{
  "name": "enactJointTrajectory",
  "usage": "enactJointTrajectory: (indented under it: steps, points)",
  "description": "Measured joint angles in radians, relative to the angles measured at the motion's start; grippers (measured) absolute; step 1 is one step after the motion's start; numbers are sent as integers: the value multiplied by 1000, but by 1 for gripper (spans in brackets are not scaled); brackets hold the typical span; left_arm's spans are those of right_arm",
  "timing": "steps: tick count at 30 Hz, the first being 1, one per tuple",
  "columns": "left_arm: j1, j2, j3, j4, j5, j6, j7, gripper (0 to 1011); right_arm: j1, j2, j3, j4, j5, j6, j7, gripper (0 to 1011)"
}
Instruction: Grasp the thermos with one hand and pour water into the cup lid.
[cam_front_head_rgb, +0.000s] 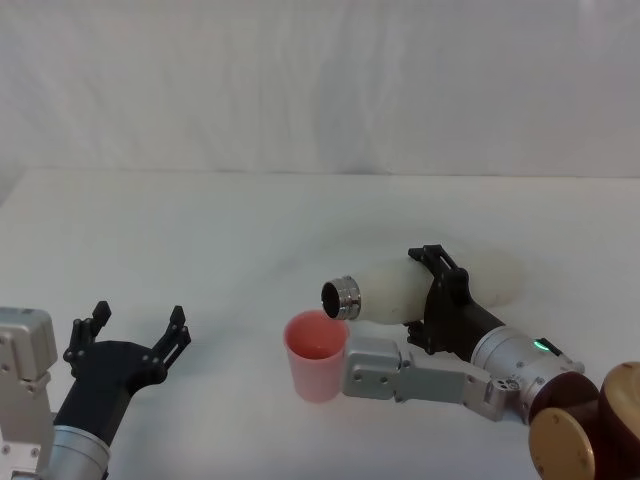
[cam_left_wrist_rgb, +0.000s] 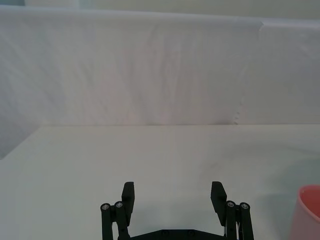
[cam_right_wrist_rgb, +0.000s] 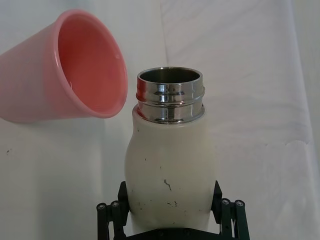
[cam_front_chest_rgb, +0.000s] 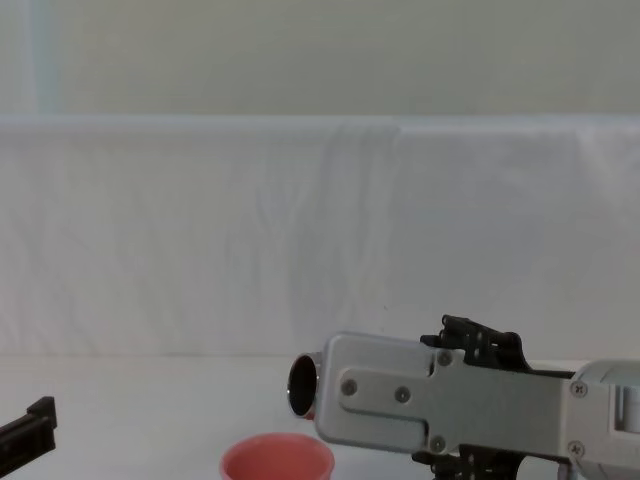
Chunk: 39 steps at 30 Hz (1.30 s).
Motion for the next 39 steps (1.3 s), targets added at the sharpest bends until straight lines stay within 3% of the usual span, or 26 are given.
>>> enactJointTrajectory:
  steps: [39]
  points:
    - [0,0,0,0,0,0,0,1001,-6,7,-8,-19,-99,8,23,957]
